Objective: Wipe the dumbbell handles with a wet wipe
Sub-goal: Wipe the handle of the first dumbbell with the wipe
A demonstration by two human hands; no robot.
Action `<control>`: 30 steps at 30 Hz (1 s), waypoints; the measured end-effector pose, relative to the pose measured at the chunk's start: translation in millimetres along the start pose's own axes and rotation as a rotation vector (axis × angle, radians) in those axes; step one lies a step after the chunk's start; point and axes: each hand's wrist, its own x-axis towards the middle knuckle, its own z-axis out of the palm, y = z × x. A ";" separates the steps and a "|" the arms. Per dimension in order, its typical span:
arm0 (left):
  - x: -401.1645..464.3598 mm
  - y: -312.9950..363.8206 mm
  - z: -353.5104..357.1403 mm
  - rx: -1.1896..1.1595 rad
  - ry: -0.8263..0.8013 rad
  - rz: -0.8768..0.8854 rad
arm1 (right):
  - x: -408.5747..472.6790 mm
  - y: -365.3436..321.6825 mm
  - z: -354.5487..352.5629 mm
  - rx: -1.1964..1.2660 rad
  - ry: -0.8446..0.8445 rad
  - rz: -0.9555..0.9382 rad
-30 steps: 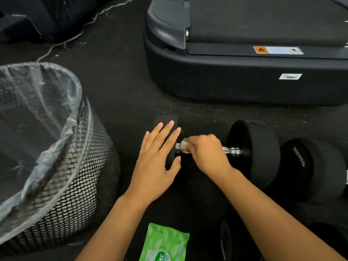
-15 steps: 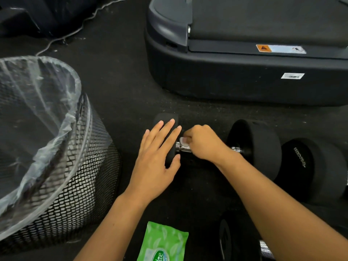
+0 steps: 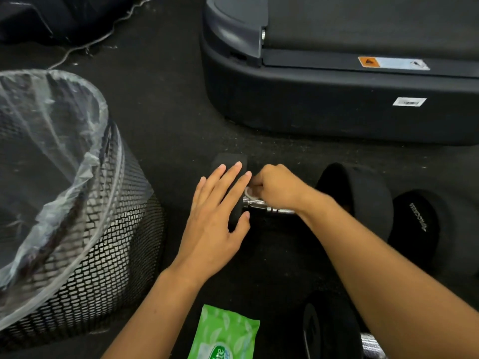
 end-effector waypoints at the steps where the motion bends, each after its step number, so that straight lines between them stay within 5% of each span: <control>1: 0.3 0.2 0.1 0.000 -0.001 -0.001 | -7.5 2.6 7.5 -0.019 0.065 -0.027; 12: 1.4 -0.4 0.0 -0.012 -0.012 0.004 | -34.0 11.4 49.5 -0.270 0.502 -0.211; 30: -0.1 -1.2 -2.9 -0.002 -0.039 0.003 | -39.1 14.3 26.8 -0.071 0.301 0.020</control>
